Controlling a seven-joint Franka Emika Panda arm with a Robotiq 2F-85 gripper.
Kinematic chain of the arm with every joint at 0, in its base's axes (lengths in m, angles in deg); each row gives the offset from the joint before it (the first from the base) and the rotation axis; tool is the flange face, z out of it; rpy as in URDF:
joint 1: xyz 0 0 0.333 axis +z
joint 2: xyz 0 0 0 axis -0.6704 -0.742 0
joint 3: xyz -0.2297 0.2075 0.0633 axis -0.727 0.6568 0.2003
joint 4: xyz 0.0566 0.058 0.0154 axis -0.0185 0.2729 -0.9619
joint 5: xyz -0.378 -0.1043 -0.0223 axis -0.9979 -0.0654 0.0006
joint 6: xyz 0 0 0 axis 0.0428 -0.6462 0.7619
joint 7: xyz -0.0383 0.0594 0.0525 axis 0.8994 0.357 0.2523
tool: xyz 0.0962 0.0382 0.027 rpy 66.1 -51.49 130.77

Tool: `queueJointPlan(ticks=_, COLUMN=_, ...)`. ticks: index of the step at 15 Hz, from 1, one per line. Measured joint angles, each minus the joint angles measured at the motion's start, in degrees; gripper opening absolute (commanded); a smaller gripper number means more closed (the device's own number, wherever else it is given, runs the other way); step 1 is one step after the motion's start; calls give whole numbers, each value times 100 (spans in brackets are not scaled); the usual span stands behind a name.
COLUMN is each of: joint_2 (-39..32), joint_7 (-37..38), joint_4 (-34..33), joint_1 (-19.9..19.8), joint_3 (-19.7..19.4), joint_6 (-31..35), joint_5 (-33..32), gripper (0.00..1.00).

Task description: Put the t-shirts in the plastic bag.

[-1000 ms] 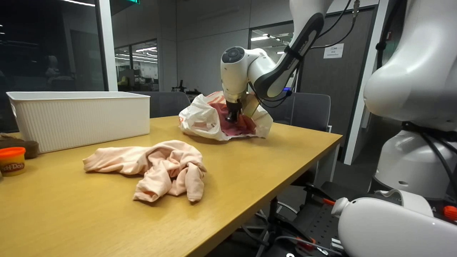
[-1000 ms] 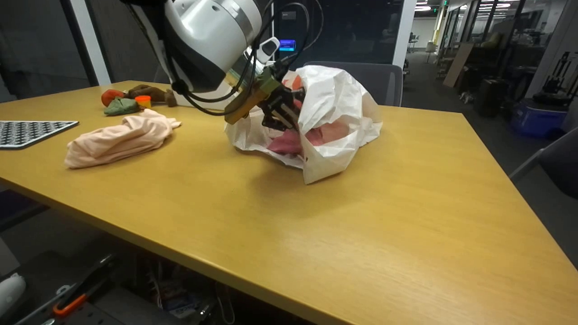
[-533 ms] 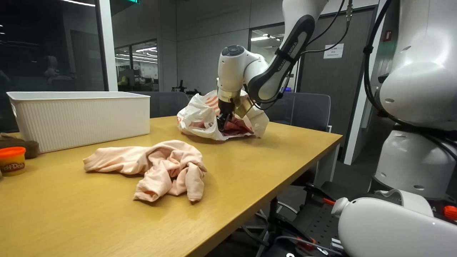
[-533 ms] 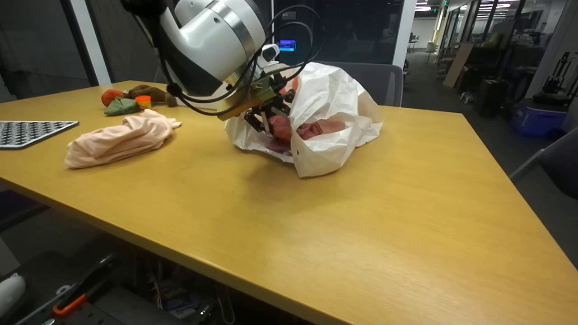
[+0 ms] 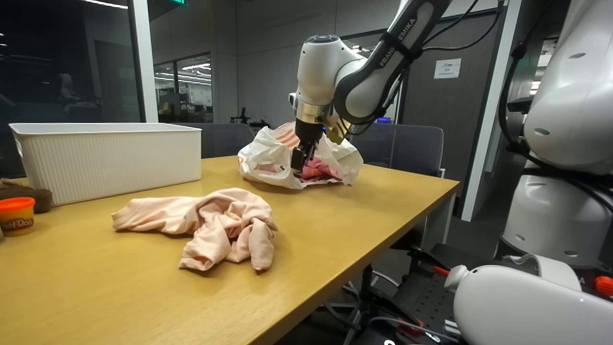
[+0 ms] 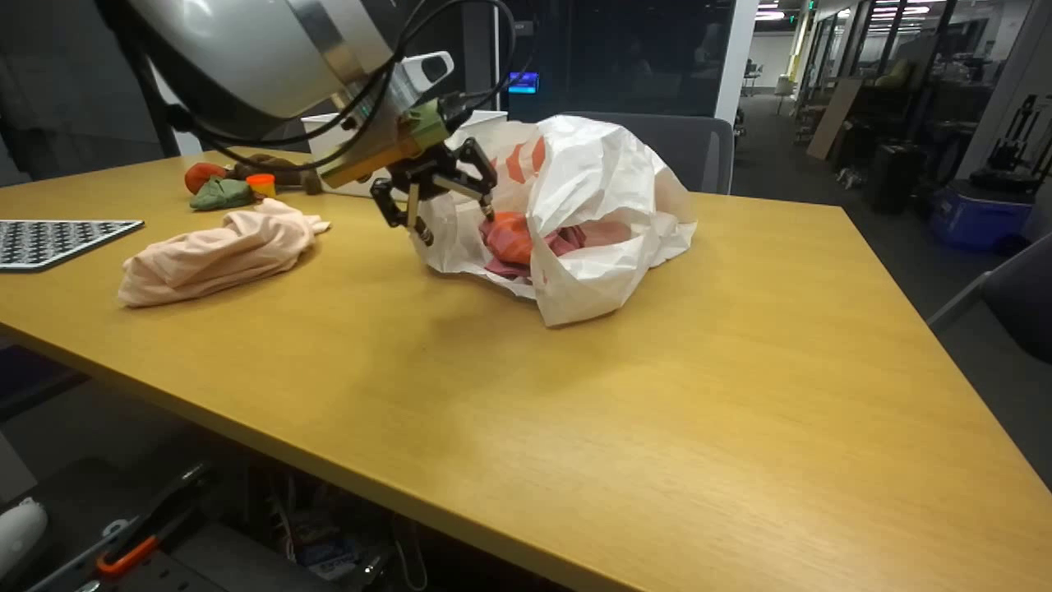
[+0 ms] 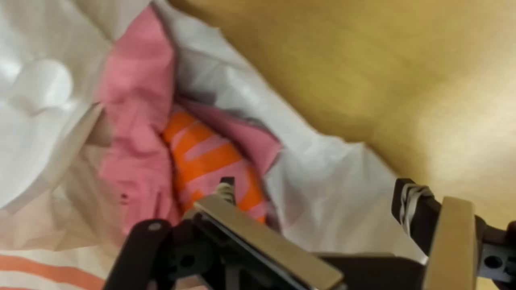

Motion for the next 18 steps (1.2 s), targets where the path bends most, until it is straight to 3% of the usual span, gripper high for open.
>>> queueJointPlan(ticks=4, joint_2=447, joint_7=-1698, joint_4=840, joint_1=892, joint_3=-187, joint_6=-13, joint_5=1926, gripper=100)
queueJointPlan(ticks=7, joint_2=816, joint_7=-2962, joint_4=1136, joint_1=2122, joint_3=-734, joint_6=-289, joint_5=3380, gripper=100)
queueJointPlan(ticks=10, joint_2=1419, joint_7=-4176, joint_4=1121, joint_1=3178, joint_3=-1268, joint_6=-1169, joint_5=4614, gripper=100)
queueJointPlan(ticks=14, joint_2=2081, joint_7=-5505, joint_4=981, joint_1=3392, joint_3=-1444, joint_6=-2091, joint_5=5631, gripper=100)
queueJointPlan(ticks=18, joint_2=1831, joint_7=-6021, joint_4=790, joint_1=3442, joint_3=-1294, joint_6=-2173, joint_5=6575, gripper=100)
